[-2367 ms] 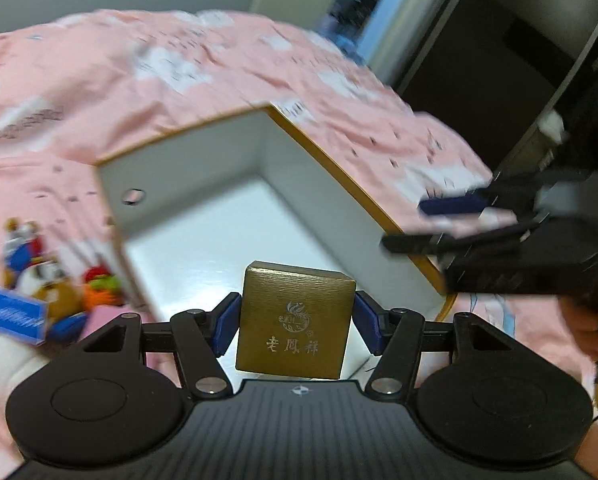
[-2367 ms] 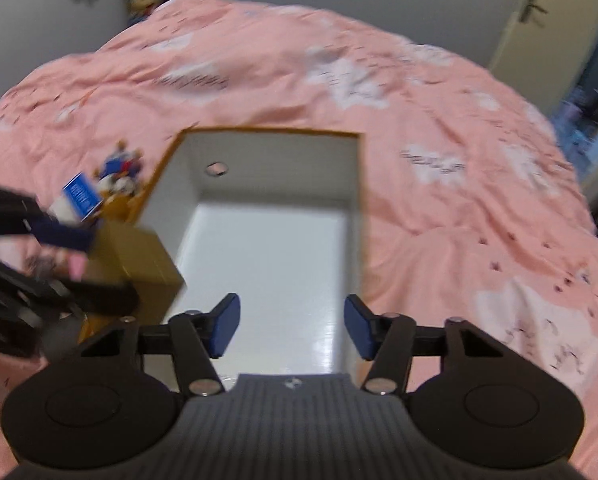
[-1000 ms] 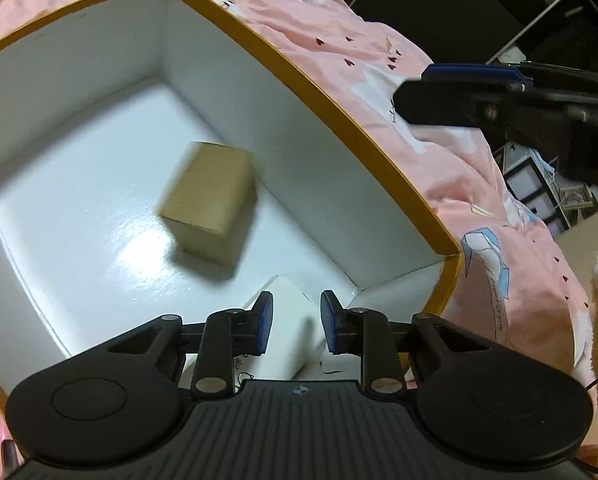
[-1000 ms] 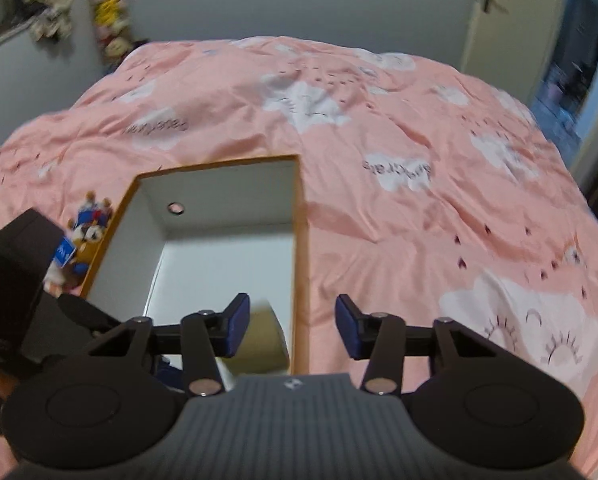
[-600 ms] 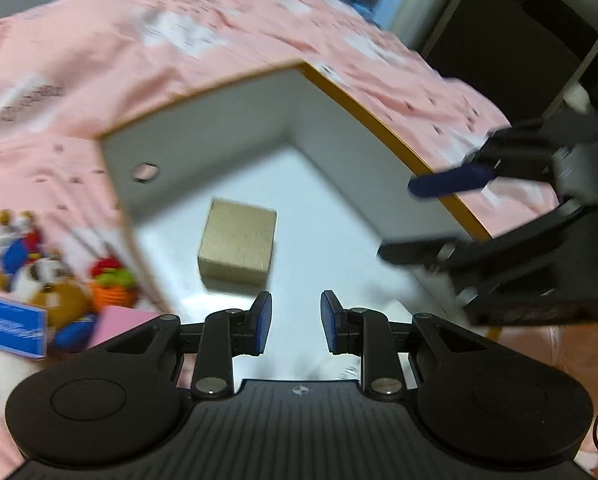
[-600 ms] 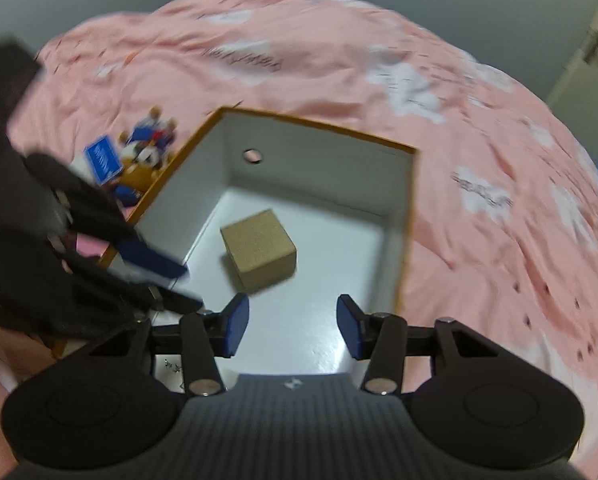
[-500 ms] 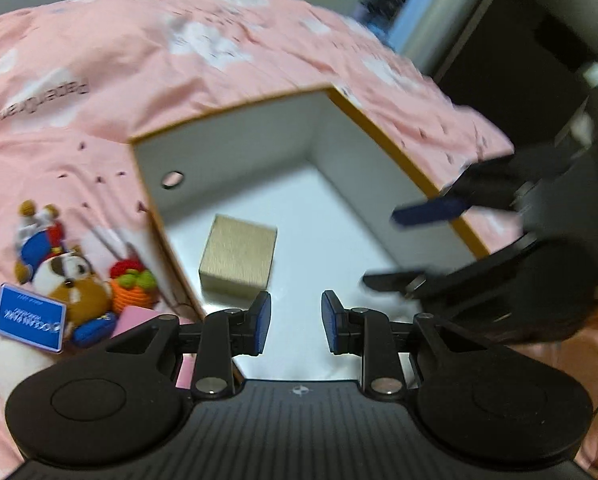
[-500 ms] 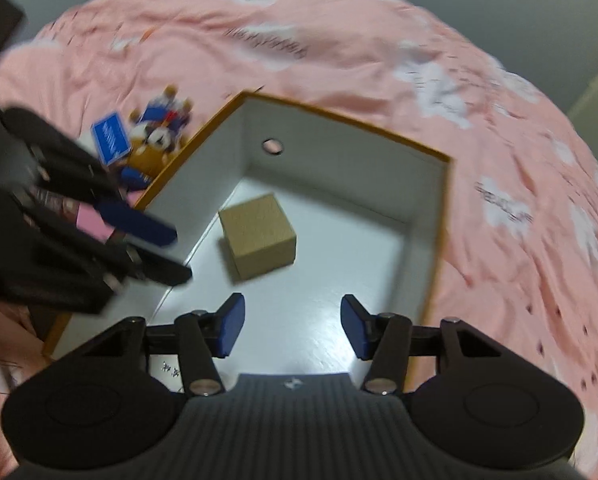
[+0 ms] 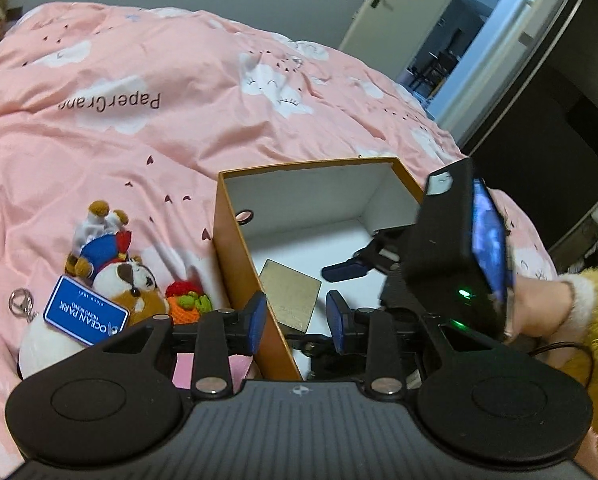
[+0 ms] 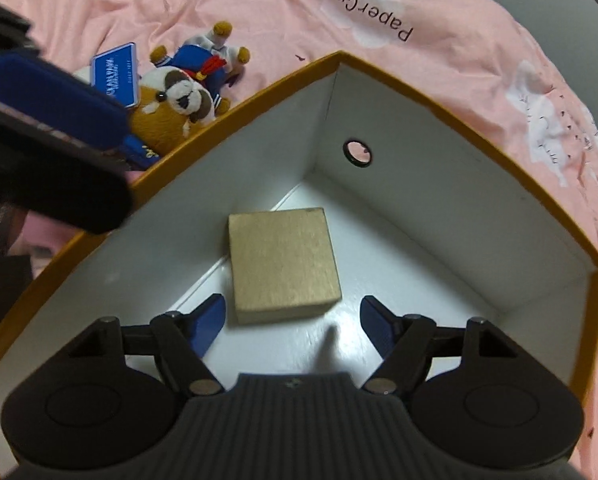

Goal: Organize objects
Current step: 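Grasp the gold cube inside the box with the right gripper and lift it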

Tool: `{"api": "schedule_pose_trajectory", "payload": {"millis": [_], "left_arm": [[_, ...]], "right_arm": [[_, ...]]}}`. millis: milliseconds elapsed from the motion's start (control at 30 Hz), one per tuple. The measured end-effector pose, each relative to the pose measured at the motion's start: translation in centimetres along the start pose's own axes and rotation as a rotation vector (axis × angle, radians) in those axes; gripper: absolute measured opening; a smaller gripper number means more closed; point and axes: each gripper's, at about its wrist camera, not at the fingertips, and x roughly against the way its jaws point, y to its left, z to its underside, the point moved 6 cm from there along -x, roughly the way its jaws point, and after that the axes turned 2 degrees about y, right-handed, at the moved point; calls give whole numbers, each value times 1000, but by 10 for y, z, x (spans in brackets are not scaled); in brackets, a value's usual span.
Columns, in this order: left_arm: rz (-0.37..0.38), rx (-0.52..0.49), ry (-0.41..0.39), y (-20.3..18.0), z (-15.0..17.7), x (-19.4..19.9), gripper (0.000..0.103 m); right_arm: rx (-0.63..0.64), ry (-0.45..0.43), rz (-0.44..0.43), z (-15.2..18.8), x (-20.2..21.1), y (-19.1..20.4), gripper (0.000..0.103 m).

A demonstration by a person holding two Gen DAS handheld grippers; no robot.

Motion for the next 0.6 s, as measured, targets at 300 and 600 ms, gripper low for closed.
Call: {"api": "schedule_pose_trajectory", "payload": {"millis": [300, 600], "left_arm": [[15, 43, 3, 2, 15, 4, 36], [18, 59, 11, -2, 32, 15, 36]], "right_arm": [[-39, -32, 3, -4, 3, 1, 62], [128, 35, 115, 18, 64, 3, 61]]}}
